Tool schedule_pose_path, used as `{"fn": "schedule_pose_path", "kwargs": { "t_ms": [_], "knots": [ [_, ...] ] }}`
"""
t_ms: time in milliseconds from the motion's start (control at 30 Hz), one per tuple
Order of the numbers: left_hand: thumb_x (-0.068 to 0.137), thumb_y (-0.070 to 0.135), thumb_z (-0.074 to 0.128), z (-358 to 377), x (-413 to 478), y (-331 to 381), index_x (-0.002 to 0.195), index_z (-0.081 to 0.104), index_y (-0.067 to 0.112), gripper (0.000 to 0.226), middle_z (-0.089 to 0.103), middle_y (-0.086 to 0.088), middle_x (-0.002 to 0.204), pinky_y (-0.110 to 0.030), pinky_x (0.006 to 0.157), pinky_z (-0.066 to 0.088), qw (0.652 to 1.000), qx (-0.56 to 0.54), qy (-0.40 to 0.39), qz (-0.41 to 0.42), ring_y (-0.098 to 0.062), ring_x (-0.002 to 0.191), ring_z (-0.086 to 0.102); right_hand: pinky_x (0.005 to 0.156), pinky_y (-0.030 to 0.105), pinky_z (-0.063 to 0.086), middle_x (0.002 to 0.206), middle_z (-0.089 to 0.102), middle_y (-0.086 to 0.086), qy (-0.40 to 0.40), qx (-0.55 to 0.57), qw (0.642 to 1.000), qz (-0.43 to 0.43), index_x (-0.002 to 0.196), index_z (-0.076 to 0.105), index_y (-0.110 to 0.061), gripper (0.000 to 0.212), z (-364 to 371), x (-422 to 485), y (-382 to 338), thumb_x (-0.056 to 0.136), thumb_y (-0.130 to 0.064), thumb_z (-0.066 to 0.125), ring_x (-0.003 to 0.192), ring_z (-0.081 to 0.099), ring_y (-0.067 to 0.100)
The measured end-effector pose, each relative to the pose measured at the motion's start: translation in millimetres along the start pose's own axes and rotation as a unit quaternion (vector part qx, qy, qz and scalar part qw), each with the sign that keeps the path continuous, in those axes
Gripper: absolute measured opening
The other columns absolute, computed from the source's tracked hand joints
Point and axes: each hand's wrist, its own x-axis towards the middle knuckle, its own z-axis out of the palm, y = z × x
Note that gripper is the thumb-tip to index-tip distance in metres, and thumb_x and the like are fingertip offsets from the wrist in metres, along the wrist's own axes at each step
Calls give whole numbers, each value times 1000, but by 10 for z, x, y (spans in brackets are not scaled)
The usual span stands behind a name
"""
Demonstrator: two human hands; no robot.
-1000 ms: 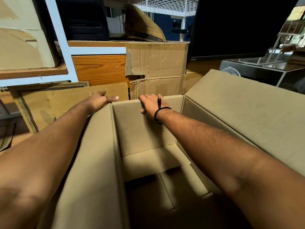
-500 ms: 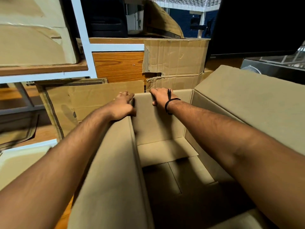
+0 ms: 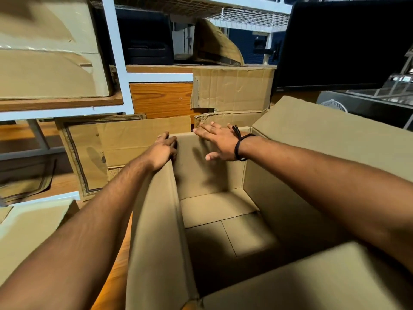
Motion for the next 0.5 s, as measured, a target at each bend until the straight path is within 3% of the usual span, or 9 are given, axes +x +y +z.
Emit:
{"fn": "schedule_pose_path", "kwargs": {
  "t_ms": [133, 233, 333, 400, 467, 500],
  "knots": [
    [90, 15, 51, 34, -82, -16, 145, 38, 19, 57, 13, -10, 159, -42, 118, 20, 999, 11, 36, -16, -32, 142, 25, 115, 55, 1, 161, -1, -4, 6, -102, 995, -22, 151, 6, -41, 80, -208, -799, 139, 85, -70, 41, 148, 0, 22],
    [82, 21, 62, 61, -196, 60, 135, 50, 17, 54, 52, -8, 136, -44, 106, 41, 997, -34, 56, -30, -27, 120, 52, 117, 56, 2, 161, -4, -4, -66, -161, 983, 64, 149, 8, -44, 81, -135, -1336, 524, 82, -75, 42, 148, -2, 23],
    [67, 27, 70, 101, -366, 196, 132, 53, 17, 68, 59, -6, 128, -44, 100, 47, 999, -14, 0, -39, -24, 112, 56, 116, 58, 5, 162, -4, -3, -136, -165, 966, 143, 149, 10, -45, 85, -19, -1598, 831, 79, -74, 49, 148, -1, 25],
    [59, 32, 67, 153, -455, 281, 139, 46, 19, 84, 49, -10, 137, -46, 104, 43, 996, 67, -22, -48, -29, 120, 50, 117, 56, 7, 162, -1, -2, -146, -115, 969, 165, 149, 16, -44, 81, 28, -1618, 860, 82, -60, 58, 148, 1, 26],
    [68, 19, 62, 221, -534, 340, 144, 39, 18, 79, 37, -13, 143, -43, 107, 40, 991, 121, 5, -50, -33, 126, 44, 117, 51, 16, 161, 3, -1, -142, -49, 973, 177, 148, 23, -42, 76, 32, -1593, 816, 85, -35, 63, 147, 8, 26],
    [73, 9, 59, 248, -562, 352, 143, 41, 16, 72, 36, -13, 143, -41, 101, 45, 992, 110, 30, -46, -34, 124, 46, 117, 48, 21, 161, 5, -1, -137, -13, 974, 182, 148, 25, -41, 75, 17, -1580, 789, 85, -24, 62, 146, 12, 26]
  ]
}}
